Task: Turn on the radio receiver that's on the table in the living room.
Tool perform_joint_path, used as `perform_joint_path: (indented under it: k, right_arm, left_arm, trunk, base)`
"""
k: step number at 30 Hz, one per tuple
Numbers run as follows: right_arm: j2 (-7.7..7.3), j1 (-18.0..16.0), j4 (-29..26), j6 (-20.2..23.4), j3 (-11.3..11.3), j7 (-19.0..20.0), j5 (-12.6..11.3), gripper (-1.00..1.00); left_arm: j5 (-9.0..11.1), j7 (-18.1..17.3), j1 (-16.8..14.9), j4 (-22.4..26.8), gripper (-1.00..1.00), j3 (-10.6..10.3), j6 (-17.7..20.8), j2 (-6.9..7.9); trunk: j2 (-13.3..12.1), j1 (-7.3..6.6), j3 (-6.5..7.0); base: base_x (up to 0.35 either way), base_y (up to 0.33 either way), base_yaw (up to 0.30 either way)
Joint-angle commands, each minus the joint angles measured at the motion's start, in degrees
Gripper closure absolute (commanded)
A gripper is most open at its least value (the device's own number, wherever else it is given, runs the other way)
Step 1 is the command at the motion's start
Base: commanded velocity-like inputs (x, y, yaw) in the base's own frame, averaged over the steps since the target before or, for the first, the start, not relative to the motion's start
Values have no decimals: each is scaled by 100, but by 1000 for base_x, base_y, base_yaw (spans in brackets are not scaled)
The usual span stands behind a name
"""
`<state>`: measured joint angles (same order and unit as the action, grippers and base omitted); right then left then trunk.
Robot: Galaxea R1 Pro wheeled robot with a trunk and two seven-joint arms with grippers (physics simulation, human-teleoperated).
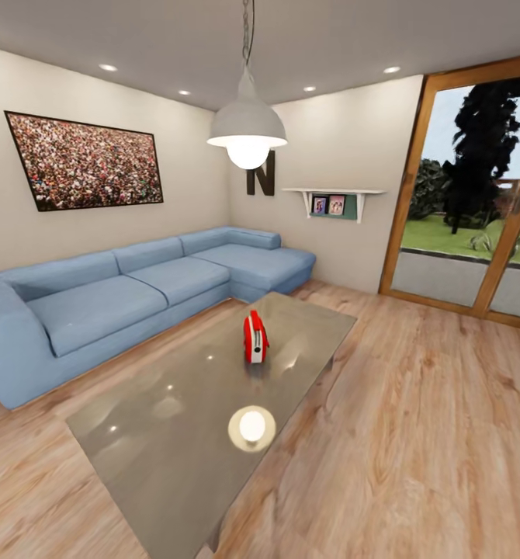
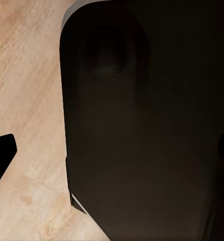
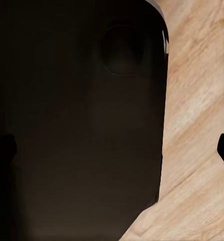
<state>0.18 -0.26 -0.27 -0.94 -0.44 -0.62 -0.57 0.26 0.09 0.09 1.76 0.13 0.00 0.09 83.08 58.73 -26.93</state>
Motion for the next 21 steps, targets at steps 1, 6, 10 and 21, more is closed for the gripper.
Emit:
perform_joint_path:
  k: [1,6,10,21]
  right_arm:
    - [0,0,-1,0,0,0,-2,-100]
    - [0,0,-1,-2,-3,-2,-3,-100]
    - [0,0,1,-2,-11,-6,-10,-100]
    - [0,0,-1,-4,-16,0,-13,-100]
  left_arm:
    - [0,0,0,0,-100,2,0,-3]
    - [0,0,0,0,-100,4,0,-9]
    - [0,-1,0,0,-100,5,0,-2]
    - [0,-3,0,0,-100,5,0,-1]
  trunk:
    - [0,0,0]
    - [0,0,0]
    - [0,0,0]
    - [0,0,0]
  base:
    - [292,-77,0]
    - [237,-64,0]
    - [74,-20,-79]
    - [10,-3,-252]
